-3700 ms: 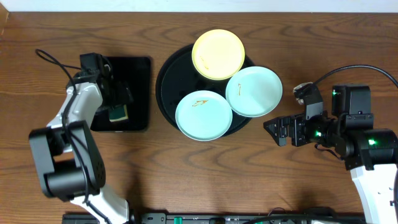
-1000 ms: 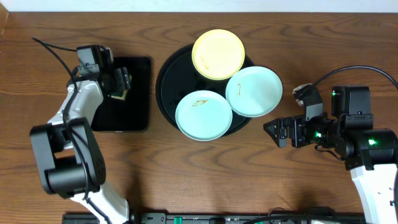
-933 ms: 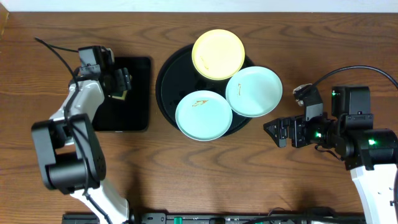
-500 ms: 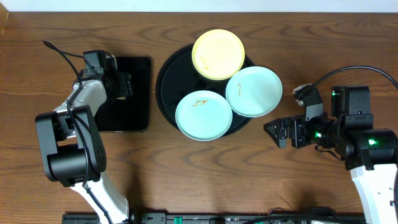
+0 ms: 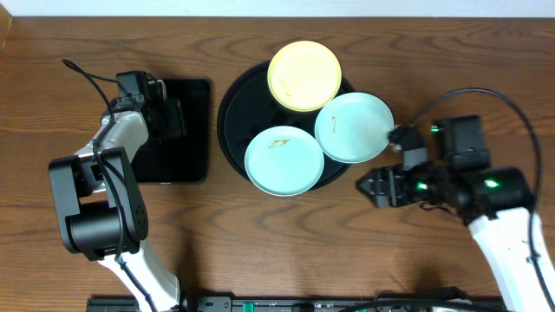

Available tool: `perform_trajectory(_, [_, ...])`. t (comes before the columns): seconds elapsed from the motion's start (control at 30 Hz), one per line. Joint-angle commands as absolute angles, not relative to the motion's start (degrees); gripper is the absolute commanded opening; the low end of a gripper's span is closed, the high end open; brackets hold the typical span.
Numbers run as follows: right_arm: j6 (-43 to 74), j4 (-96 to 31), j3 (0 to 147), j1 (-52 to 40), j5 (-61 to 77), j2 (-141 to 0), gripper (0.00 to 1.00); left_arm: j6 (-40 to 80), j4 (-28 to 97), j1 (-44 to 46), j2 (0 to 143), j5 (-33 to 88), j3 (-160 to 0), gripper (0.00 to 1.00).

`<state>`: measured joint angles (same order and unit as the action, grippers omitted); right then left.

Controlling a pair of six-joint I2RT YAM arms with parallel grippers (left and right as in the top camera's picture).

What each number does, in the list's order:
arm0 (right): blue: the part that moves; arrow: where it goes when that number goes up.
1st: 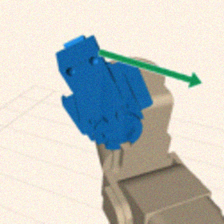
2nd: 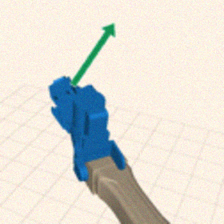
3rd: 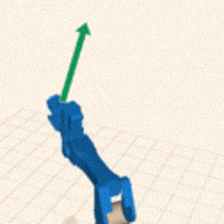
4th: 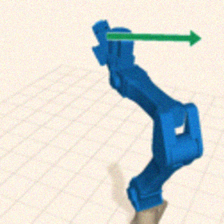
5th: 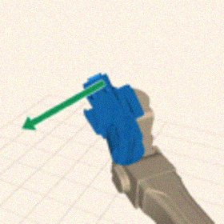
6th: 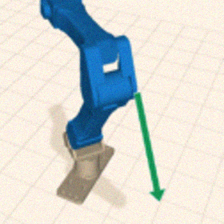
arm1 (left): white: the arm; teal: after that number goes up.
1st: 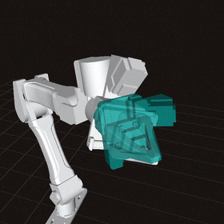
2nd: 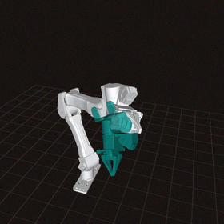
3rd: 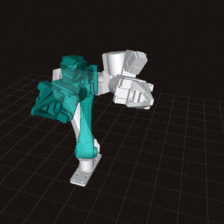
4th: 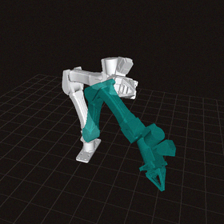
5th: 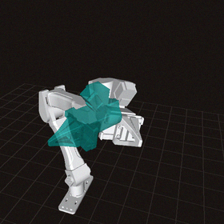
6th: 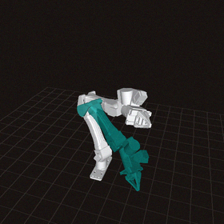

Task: Clean dirty plates on tray and stack at the side
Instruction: 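Reach the right gripper to the rim of the right pale green plate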

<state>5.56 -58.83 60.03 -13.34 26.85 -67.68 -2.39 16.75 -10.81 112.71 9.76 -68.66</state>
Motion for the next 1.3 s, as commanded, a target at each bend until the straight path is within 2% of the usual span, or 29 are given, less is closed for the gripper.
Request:
perform_trajectory(0.0, [11.44, -55.61, 57.71, -18.00, 20.27, -71.66, 0.76, -2.33, 17.30, -10.81, 110.98, 10.98, -69.08, 0.72])
perform_trajectory(0.1, [14.63, -50.65, 57.41, -21.04, 15.79, -75.22, 0.76, -2.33, 17.28, -10.81, 110.98, 10.96, -69.08, 0.74])
perform_trajectory(0.3, [23.03, -42.81, 57.41, -25.50, 15.33, -82.41, 0.70, -2.33, 17.28, -10.81, 111.00, 10.98, -69.08, 0.74])
perform_trajectory(0.4, [27.22, -40.12, 57.41, -27.40, 14.76, -86.24, 0.54, -2.33, 17.28, -10.81, 111.00, 10.98, -69.08, 0.74])
perform_trajectory(0.53, [31.81, -35.92, 57.41, -29.69, 14.74, -91.22, 0.44, -2.33, 17.28, -10.81, 111.00, 10.96, -69.08, 0.74])
perform_trajectory(0.67, [39.94, -34.46, 57.41, -30.46, 14.81, -94.83, 0.46, -2.33, 17.32, -10.81, 111.00, 10.96, -69.08, 0.74])
perform_trajectory(0.9, [48.77, -33.76, 57.41, -30.46, 14.85, -96.97, 0.35, -2.33, 17.52, -10.81, 111.00, 10.96, -69.08, 0.74])
perform_trajectory(1.1, [49.25, -32.53, 57.41, -30.46, 15.68, -96.99, 0.44, -2.35, 17.76, -10.81, 111.00, 10.94, -69.08, 0.74])
perform_trajectory(1.27, [48.80, -32.53, 57.41, -30.46, 15.68, -96.99, 0.43, -2.35, 17.96, -10.81, 111.00, 10.92, -69.08, 0.74])
